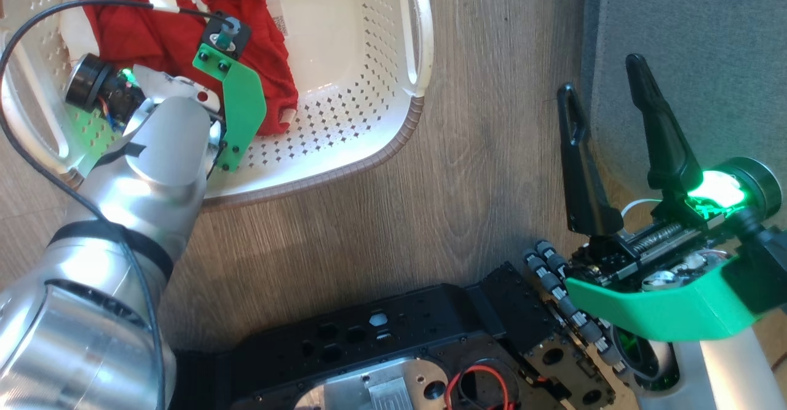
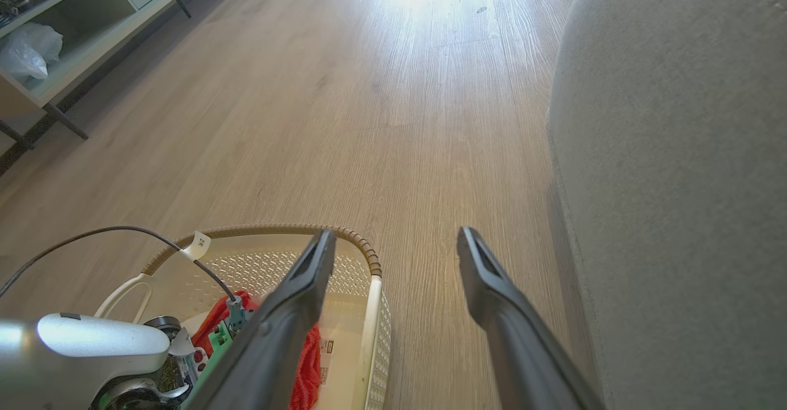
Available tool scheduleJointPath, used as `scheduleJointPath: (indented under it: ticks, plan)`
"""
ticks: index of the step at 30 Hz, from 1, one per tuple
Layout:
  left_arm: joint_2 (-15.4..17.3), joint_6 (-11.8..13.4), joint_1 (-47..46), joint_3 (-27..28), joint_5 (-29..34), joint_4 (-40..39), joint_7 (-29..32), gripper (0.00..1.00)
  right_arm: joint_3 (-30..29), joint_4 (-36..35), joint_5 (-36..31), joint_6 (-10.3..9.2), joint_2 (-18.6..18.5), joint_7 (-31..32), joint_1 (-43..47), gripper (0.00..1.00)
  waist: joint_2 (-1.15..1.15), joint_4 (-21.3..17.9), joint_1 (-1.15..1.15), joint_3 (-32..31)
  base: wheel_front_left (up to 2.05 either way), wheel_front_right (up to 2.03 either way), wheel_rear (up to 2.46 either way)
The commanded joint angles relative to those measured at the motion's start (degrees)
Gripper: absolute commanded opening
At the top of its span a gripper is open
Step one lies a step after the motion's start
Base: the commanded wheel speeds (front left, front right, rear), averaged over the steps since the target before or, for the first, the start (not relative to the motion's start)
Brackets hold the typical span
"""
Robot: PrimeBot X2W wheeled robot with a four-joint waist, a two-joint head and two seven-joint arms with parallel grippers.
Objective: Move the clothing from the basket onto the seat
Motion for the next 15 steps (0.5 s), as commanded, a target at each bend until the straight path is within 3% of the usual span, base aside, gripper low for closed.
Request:
scheduleJointPath:
  ticks: [1,4,15]
  plan:
    - [0.79,0.62,0.53,0.56,-0.40,-0.40,0.44,0.66,1.25,-1.85,0.46,-0.01,0.39,-0.37,3.91,1.00,0.00,-0.02,0.00,0.04,0.00,0.00,0.00]
    - [0.89,0.43,0.46,-0.11,-0.13,-0.40,0.54,0.00,1.56,-2.25,-0.50,-0.01,0.39,-0.37,3.97,1.00,0.00,0.04,0.00,0.22,0.00,0.00,0.00]
    - [1.50,1.55,0.83,-0.06,-1.33,-0.40,-1.54,0.00,-0.19,-1.84,-1.83,-0.01,0.39,-0.37,1.88,1.00,0.00,0.57,0.00,-0.19,0.00,0.00,0.00]
